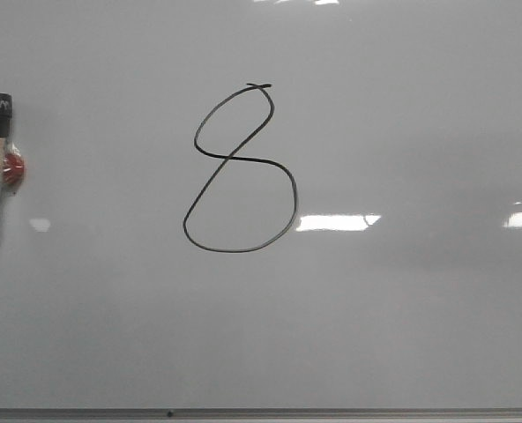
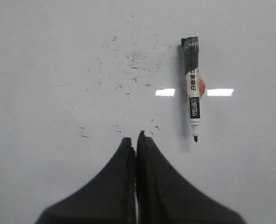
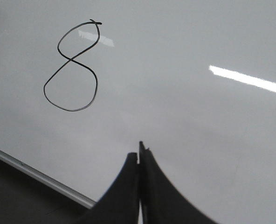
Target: Write number 8 on whiteboard
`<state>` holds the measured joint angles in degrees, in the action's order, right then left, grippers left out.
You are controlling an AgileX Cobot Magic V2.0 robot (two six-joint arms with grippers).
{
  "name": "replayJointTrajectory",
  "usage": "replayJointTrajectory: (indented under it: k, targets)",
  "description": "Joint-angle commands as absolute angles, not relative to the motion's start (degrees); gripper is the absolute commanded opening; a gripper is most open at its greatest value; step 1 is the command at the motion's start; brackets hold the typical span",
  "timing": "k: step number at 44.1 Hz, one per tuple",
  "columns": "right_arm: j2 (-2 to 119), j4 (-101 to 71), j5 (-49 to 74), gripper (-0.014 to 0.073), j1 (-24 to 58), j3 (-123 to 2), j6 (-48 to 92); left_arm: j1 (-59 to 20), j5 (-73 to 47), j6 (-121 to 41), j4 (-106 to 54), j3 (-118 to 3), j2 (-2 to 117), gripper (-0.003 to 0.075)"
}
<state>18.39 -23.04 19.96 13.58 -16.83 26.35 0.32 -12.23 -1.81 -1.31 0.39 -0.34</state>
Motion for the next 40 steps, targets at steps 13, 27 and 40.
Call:
replayJointTrajectory:
  k: [13, 27, 40]
  targets:
    - [6.8, -10.3, 6.1, -0.0039, 1.7, -5.8, 5.8, 0.3, -7.3, -1.9, -1.8, 0.5, -1.5, -0.0019]
    - [-1.6, -2.3, 9.3, -0.0039, -5.1, 1.4, -0.7, 0.3, -7.3, -1.9, -1.8, 0.5, -1.4, -0.0019]
    - [-1.6, 0.0, 9.6, -0.0039, -5.1, 1.4, -0.6, 0.3, -7.3, -1.9, -1.8, 0.5, -1.4, -0.0019]
